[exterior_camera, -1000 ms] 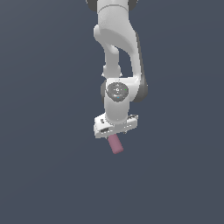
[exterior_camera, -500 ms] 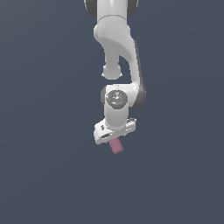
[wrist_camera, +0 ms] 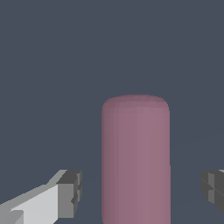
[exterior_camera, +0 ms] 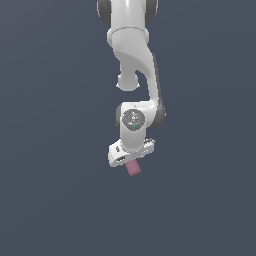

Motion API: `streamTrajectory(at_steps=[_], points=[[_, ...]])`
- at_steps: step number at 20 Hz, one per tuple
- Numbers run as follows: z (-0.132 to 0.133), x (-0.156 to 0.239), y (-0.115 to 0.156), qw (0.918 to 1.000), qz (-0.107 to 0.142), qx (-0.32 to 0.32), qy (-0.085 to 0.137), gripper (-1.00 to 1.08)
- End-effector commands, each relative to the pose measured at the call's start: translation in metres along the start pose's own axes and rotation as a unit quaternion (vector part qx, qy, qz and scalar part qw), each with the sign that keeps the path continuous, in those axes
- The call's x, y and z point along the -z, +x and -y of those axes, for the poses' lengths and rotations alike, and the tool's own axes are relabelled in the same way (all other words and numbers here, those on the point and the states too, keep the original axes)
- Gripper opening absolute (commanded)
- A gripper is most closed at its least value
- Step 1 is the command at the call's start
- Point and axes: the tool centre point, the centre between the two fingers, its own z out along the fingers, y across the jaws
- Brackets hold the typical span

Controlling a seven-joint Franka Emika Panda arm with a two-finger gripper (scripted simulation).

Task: Pick up the object and move it to a goal position.

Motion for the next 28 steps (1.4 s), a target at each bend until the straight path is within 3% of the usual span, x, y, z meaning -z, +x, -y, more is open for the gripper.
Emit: streamTrajectory(at_steps=[1, 8, 9, 21, 28], points=[[0.0, -0.013, -0.001, 1.0, 0.0, 0.001, 0.0, 1.0], [0.0, -0.026, 0.001, 1.0, 0.0, 0.001, 0.0, 1.0], [0.0, -0.026, 0.001, 1.0, 0.0, 0.001, 0.0, -1.0], [0.0, -0.025, 0.0, 1.0, 0.0, 0.002, 0.0, -1.0], [-0.008, -0.018, -0.014, 1.0, 0.0, 0.002, 0.0, -1.0]])
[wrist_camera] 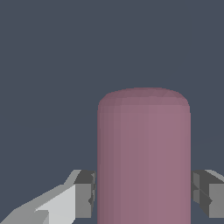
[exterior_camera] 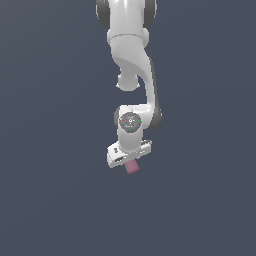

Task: Pick up the object and move it to a goal position.

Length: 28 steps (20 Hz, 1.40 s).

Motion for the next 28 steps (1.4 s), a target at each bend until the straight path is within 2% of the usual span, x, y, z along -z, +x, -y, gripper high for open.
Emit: streamTrajectory(at_steps=[1, 8, 21, 28], points=[[-0.005, 0.004, -0.008, 1.0, 0.0, 0.0, 0.0, -1.0], [-0.028, 0.025, -0.046, 1.0, 0.0, 0.0, 0.0, -1.0], [-0.099, 0.087, -0.162, 1.0, 0.0, -0.001, 0.0, -1.0], [-0.13, 0.114, -0.209, 1.0, 0.0, -0.001, 0.0, -1.0]])
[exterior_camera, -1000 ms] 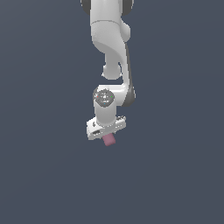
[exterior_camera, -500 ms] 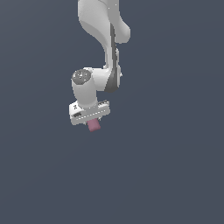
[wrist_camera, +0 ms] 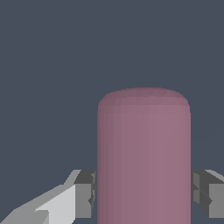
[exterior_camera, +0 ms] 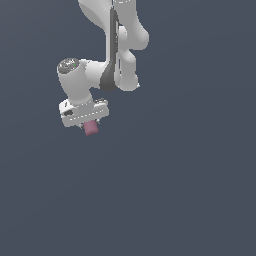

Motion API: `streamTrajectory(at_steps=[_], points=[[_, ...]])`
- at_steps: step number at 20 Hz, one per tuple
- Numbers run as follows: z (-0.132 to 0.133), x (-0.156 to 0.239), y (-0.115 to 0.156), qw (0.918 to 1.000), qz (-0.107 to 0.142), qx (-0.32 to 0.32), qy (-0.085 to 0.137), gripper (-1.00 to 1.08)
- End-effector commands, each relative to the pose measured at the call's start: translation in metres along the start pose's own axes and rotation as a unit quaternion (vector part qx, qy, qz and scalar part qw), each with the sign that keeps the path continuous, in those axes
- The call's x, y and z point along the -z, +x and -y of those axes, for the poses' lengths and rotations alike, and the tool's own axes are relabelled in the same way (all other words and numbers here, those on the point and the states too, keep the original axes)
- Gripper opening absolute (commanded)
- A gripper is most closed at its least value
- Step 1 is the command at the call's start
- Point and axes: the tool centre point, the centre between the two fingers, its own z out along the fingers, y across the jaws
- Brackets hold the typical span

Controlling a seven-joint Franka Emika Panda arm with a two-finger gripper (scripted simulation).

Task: Pick up the object and move it to a goal position.

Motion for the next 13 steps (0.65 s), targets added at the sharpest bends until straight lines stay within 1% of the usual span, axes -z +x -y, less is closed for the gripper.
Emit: streamTrajectory(at_steps=[1, 7, 13], points=[[-0.009, 0.008, -0.014, 1.0, 0.0, 0.001, 0.0, -1.0], [-0.021, 0.018, -0.031, 1.0, 0.0, 0.001, 0.0, -1.0], [-0.022, 0.018, -0.03, 1.0, 0.0, 0.001, 0.0, -1.0]])
